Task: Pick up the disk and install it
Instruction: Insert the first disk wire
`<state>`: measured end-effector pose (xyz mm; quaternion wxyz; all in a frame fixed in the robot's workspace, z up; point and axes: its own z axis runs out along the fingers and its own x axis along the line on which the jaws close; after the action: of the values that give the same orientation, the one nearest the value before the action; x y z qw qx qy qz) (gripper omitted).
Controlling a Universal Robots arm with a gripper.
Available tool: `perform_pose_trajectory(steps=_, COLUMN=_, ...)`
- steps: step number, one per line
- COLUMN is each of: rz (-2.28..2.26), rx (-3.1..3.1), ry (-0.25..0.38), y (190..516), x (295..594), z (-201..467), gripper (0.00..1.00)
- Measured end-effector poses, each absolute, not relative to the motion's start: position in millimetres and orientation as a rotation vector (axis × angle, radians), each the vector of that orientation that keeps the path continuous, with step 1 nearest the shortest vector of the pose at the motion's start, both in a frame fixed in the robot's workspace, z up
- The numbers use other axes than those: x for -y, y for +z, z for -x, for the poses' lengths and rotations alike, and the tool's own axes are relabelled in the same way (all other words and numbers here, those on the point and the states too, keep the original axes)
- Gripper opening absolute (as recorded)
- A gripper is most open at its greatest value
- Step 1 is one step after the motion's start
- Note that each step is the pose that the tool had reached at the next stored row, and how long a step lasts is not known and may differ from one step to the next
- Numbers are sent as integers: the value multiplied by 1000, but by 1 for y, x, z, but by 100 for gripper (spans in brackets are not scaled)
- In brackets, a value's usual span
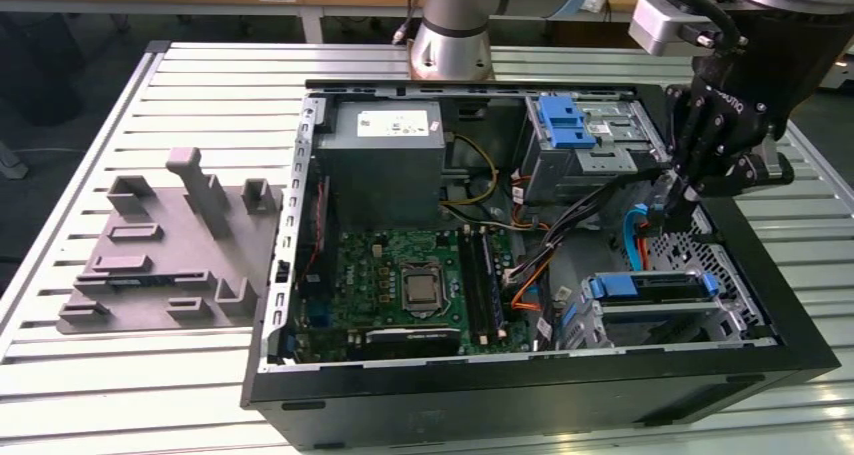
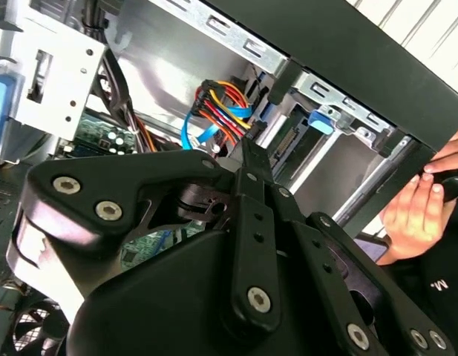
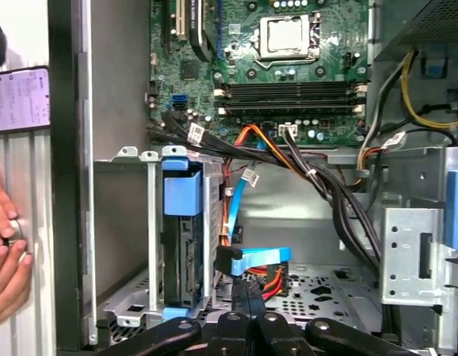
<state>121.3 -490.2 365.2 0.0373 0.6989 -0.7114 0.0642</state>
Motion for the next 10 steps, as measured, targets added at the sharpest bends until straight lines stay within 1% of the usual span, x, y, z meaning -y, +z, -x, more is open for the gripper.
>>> perform_pose_trajectory(steps=4, rz=-2140, rx=2179, ry=210, y=364, x=490, z=-121, gripper=11)
perform_pose_trajectory(steps=5, rz=-2140, rx=2179, ry=210, y=364, x=490, z=-121, gripper=17)
perform_pose_trajectory(steps=10, rz=-2141, rx=2179, ry=211, y=363, x=490, z=-121, gripper=18)
